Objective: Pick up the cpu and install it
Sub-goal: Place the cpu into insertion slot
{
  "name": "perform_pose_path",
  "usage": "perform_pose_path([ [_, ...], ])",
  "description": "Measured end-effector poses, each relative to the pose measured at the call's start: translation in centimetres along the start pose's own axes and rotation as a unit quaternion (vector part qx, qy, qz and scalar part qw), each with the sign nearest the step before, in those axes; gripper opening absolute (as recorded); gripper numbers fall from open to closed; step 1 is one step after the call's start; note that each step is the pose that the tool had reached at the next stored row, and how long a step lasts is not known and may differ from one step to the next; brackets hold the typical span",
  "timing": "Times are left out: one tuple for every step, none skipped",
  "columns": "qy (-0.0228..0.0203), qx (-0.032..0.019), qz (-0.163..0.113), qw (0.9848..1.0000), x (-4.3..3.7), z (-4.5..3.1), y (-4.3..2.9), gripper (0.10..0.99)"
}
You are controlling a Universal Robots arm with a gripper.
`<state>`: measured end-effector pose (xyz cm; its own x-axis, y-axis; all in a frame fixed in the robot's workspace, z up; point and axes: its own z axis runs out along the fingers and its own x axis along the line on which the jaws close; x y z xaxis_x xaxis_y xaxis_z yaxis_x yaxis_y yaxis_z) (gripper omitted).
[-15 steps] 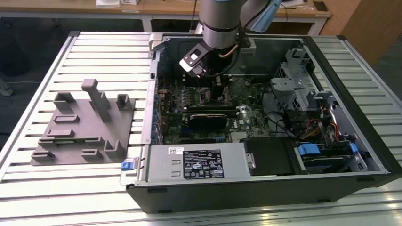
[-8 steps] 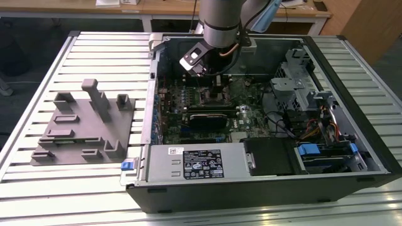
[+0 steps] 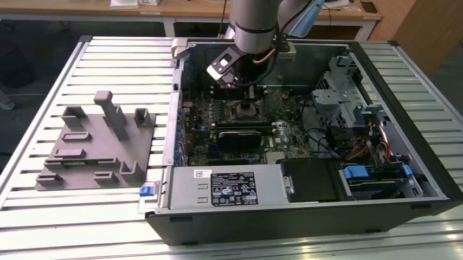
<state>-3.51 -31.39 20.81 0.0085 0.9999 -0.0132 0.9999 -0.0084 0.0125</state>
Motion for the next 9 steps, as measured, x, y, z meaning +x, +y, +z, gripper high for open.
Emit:
perform_pose_path([
  [0.0002, -0.0001, 0.0, 1.0, 0.0, 0.0, 0.0, 0.106],
  [0.0001, -0.0001, 0.0, 1.0, 0.0, -0.01, 0.0, 0.106],
  [0.0, 0.0, 0.0, 1.0, 0.0, -0.04, 0.0, 0.106],
  [0.0, 0.0, 0.0, 1.0, 0.0, -0.06, 0.0, 0.106],
  [0.0001, -0.0001, 0.0, 1.0, 0.0, -0.1, 0.0, 0.106],
  [0.0, 0.0, 0.0, 1.0, 0.0, -0.14, 0.0, 0.106],
  [0.0, 0.0, 0.0, 1.0, 0.0, -0.14, 0.0, 0.106],
  [0.0001, 0.0, 0.0, 1.0, 0.0, -0.14, 0.0, 0.106],
  [0.0, 0.0, 0.0, 1.0, 0.0, -0.16, 0.0, 0.106],
])
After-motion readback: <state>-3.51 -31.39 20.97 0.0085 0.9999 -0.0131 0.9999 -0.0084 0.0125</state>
